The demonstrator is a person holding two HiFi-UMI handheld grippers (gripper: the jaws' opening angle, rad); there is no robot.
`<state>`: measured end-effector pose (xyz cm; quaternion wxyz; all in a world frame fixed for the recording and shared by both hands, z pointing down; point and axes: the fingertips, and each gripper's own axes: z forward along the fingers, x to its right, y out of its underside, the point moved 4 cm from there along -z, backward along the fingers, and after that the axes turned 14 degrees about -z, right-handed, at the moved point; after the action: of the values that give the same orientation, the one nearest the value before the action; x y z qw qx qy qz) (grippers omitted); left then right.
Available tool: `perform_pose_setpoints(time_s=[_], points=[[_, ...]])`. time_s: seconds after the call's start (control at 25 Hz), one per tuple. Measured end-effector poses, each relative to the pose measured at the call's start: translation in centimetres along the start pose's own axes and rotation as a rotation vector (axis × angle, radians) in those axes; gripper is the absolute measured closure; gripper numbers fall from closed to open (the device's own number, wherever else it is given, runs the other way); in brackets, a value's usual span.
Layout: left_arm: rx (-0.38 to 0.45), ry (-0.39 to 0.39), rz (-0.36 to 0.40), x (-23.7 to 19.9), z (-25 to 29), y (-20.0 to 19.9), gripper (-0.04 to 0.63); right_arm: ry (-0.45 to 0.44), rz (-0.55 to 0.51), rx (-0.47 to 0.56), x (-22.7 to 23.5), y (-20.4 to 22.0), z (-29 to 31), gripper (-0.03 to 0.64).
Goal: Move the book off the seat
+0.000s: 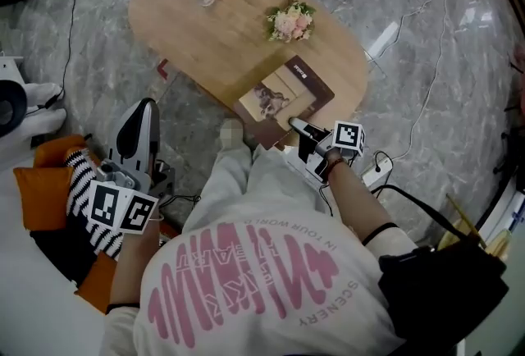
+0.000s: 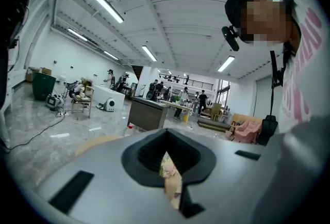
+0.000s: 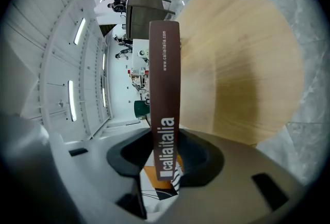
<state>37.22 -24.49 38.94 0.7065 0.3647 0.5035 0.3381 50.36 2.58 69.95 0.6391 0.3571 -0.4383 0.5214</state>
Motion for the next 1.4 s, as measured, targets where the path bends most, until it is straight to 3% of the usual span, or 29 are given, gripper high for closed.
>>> perform_pose_setpoints(time_s=[0.4, 0.96, 1.4], points=[[0.048, -0.129, -0.014, -0.6, -3.9, 2.3, 0.588, 0.079, -0.063, -0.172, 2.9, 0.9, 0.9, 0.459], [0.039, -0.201, -0.007, -0.5, -5.4, 3.9, 0.588, 0.168, -0.076, -0.290, 6.4, 2.0, 1.9, 0.459], [0.042, -0.214, -0.012, -1.9, -5.9, 4.5, 0.588, 0.216, -0.068, -0.277, 8.4, 2.0, 2.4, 0.457]])
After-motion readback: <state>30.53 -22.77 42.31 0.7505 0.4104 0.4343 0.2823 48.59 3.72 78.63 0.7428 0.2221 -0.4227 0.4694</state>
